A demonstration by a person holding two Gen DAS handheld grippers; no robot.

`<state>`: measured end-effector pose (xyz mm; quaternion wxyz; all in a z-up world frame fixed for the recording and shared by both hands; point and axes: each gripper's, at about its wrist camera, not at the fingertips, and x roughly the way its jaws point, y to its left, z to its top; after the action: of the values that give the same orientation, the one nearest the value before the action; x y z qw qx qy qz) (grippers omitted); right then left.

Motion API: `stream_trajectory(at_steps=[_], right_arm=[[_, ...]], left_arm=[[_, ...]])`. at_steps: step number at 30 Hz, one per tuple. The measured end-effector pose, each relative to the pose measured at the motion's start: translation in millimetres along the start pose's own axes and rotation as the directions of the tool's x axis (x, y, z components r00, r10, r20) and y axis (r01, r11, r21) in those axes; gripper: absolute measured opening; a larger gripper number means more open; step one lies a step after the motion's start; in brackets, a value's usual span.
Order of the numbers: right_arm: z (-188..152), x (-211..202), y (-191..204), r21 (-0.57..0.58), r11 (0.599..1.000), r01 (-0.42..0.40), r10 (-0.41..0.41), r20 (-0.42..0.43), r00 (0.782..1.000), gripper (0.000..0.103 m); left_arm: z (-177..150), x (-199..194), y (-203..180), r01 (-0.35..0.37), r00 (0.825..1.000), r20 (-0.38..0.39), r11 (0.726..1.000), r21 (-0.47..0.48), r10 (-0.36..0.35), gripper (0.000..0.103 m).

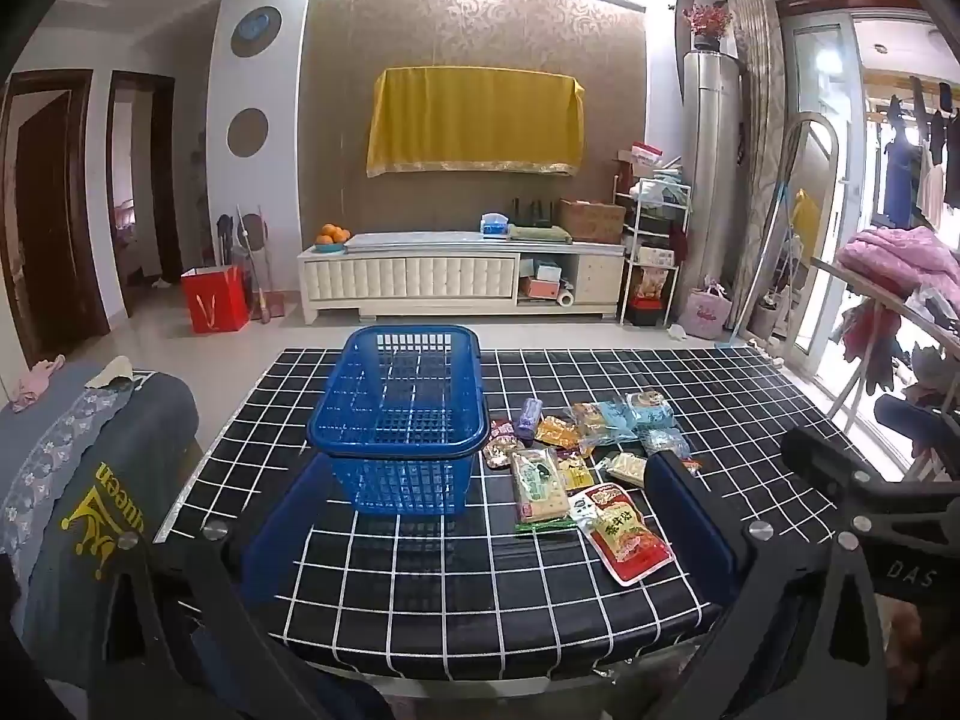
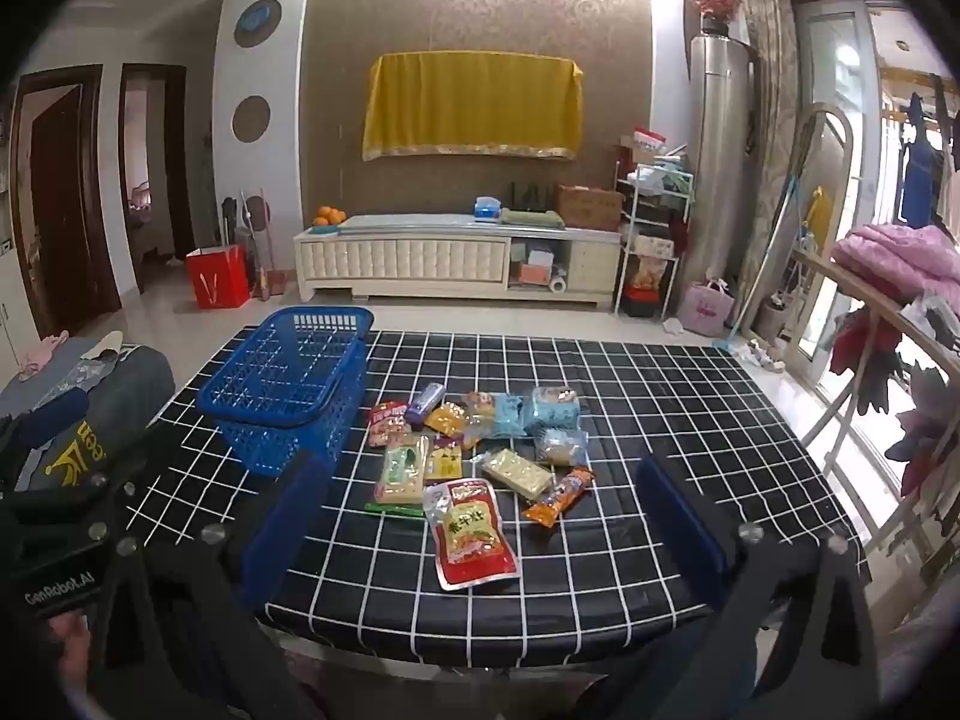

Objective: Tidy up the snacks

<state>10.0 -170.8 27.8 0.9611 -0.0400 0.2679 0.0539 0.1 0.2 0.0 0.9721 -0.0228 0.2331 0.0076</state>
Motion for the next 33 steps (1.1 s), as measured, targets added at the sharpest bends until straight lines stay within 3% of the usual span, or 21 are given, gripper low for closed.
stream_trajectory(at_steps=[33], right_arm=[[-8,6,0,-0.005,1.000,-0.021,0.021,-0.032,0.999,0.103]], left_arm=[[-8,10,-3,0.018,0.999,-0.037,1.000,0.002,-0.018,0.103]])
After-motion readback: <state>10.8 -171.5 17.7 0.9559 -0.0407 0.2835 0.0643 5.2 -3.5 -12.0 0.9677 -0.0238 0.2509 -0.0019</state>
